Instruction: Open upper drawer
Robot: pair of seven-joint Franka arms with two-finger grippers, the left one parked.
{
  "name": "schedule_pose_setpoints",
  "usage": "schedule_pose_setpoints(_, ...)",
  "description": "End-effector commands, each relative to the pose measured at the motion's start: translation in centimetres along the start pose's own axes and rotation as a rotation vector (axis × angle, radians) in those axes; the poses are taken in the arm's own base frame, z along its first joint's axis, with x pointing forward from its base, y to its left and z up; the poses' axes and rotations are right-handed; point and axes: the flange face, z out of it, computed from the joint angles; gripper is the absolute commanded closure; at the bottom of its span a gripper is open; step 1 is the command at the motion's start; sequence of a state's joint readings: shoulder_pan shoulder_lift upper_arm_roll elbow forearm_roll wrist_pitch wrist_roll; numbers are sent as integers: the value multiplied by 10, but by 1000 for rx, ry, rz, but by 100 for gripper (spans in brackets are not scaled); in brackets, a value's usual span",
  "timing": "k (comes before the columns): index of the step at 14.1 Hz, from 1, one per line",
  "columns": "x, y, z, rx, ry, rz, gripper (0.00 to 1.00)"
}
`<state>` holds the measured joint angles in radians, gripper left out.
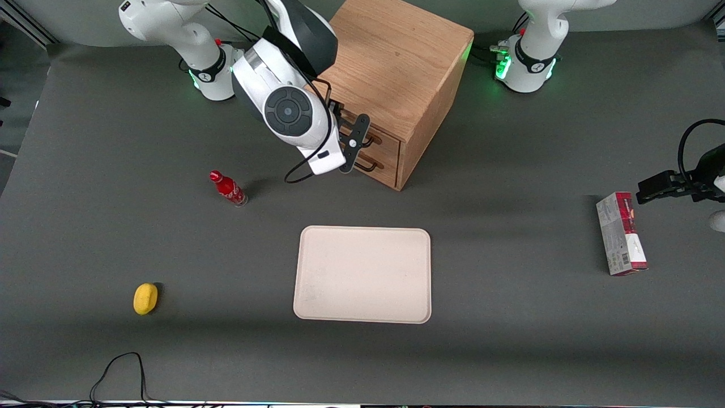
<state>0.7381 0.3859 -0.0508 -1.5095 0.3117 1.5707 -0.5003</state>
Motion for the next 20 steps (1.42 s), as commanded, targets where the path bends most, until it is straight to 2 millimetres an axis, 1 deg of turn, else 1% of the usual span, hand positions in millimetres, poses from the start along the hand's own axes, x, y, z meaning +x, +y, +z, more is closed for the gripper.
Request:
schedule_pose_setpoints(1, 3, -1, 3, -1, 7, -24, 0)
schedule_pose_setpoints(4, 4, 1, 5, -4, 8, -23, 0)
schedule_pose_setpoints(5, 5, 2, 11, 1, -2, -23, 0)
schedule_pose_setpoints(7, 6, 4, 15, -4, -6, -22, 0)
schedule_pose_setpoints(8, 7, 3, 20, -8, -8, -26, 0)
schedule_pose_setpoints(9, 11, -4, 27, -13, -13, -37, 0)
schedule_pose_setpoints(13, 13, -3, 42, -26, -20, -53, 0)
schedule_pose_setpoints(17, 13, 0, 46, -37, -17, -74, 0)
schedule_pose_setpoints(20, 14, 2, 41, -60, -4, -77, 0)
